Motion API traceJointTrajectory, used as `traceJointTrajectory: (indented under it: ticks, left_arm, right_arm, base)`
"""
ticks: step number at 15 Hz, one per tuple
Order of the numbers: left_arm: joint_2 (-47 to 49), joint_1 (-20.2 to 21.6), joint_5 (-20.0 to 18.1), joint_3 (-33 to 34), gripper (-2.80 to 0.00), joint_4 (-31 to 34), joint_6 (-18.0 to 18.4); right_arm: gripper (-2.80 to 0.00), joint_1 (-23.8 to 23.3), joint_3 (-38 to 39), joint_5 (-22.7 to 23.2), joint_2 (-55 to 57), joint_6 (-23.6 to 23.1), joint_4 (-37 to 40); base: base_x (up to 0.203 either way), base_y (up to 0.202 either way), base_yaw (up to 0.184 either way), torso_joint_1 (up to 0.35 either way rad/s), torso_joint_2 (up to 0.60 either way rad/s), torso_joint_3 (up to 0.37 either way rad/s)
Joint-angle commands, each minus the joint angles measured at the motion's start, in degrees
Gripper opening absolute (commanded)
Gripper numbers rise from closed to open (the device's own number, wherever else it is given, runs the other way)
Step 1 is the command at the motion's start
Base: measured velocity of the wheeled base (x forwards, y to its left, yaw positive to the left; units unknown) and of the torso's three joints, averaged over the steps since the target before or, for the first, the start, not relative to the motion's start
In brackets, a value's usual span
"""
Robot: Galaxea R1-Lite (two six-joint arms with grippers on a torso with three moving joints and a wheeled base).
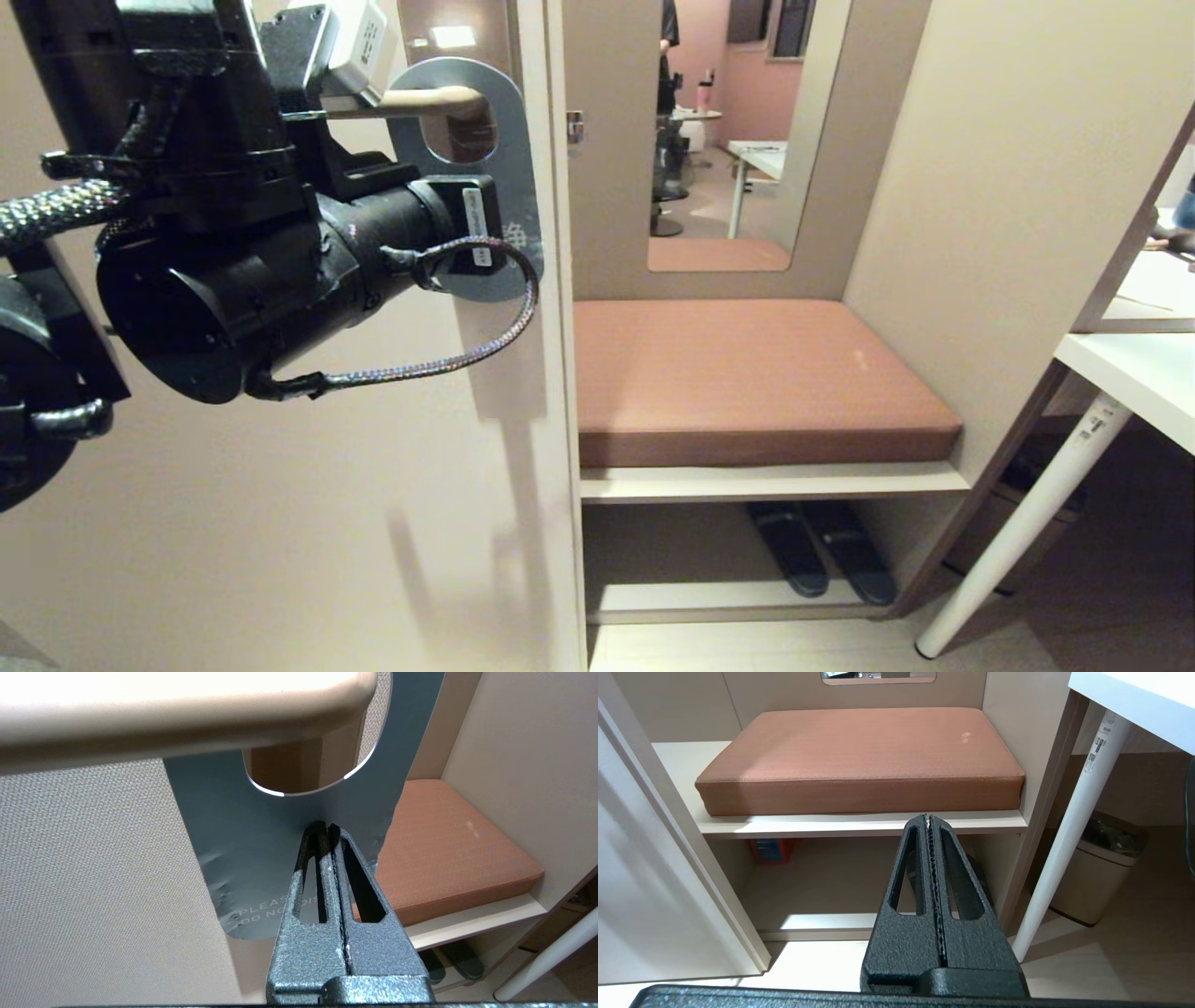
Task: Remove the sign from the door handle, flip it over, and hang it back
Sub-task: Hang the sign back with the other side facing out
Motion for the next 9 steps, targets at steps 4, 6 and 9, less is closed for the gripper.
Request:
traceJointTrajectory:
  ticks: [4, 6, 9]
  left_arm:
    - [-1.51, -0.11, 0.52, 0.12, -2.8, -0.13, 0.88]
    - [-2.65, -0.31, 0.52, 1.04, -2.8, -0.08, 1.05]
    - [-4.7, -1.28, 0.98, 2.84, -2.8, -0.08, 1.32]
  right_arm:
    - [-2.8, 0.0, 0.0, -0.01, 0.02, 0.04, -0.04]
    - [-2.8, 0.0, 0.0, -0.01, 0.02, 0.04, -0.04]
    - [-2.8, 0.0, 0.0, -0.01, 0.02, 0.04, -0.04]
  base:
    - [0.0, 0.0, 0.0, 0.0, 0.0, 0.0]
    - [0.0, 0.0, 0.0, 0.0, 0.0, 0.0]
    - [0.0, 0.0, 0.0, 0.0, 0.0, 0.0]
